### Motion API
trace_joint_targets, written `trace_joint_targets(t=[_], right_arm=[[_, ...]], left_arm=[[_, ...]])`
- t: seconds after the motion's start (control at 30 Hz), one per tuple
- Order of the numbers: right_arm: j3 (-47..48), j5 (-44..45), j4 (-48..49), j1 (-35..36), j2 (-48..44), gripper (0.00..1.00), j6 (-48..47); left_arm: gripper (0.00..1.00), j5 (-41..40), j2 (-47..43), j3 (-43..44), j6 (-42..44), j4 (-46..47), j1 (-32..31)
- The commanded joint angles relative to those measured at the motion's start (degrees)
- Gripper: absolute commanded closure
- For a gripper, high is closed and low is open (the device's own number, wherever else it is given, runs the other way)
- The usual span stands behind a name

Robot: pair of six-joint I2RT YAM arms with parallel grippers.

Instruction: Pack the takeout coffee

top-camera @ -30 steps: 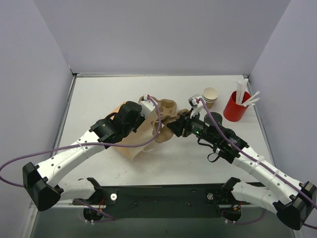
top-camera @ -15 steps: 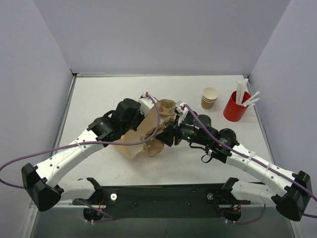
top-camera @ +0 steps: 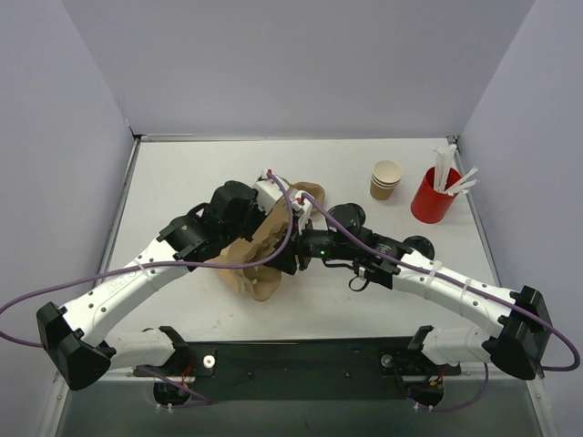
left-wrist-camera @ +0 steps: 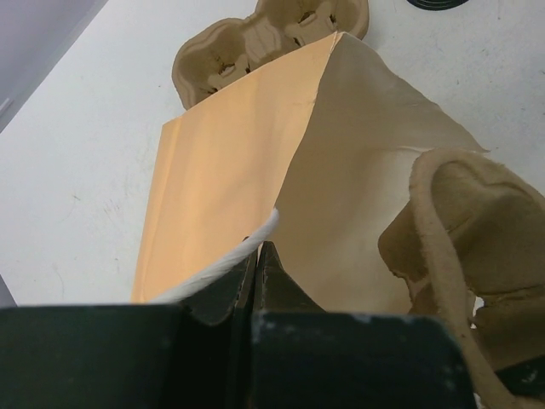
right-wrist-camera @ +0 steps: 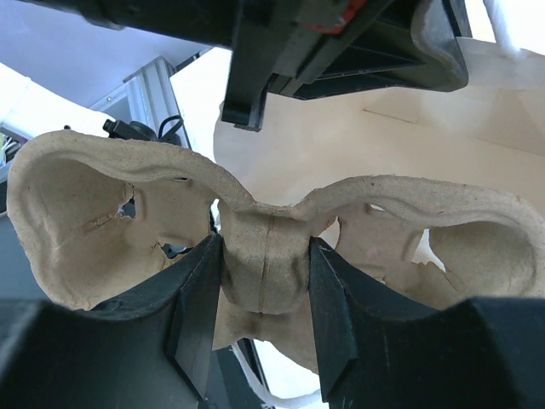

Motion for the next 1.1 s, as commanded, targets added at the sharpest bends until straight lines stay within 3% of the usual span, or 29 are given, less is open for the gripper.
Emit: trace_joint_targets(t=[0.0,0.53,1.07], right_arm=[[3.3,-3.6,4.9,0.2,2.1,0.68,-1.0],[6.4,-0.8,9.7,-0.9,6.0,0.69,-1.8],[2.0,-2.0,12.7,-4.2,-1.3,0.69,3.5]], left_arm=[[1.00,1.6,-2.7,1.8,-0.5,1.2,0.3],[1.00,6.5,-6.0,1.8,1.3,0.2,0.5],[1.00,6.6,-6.5,1.1,2.4,-0.3,0.9]])
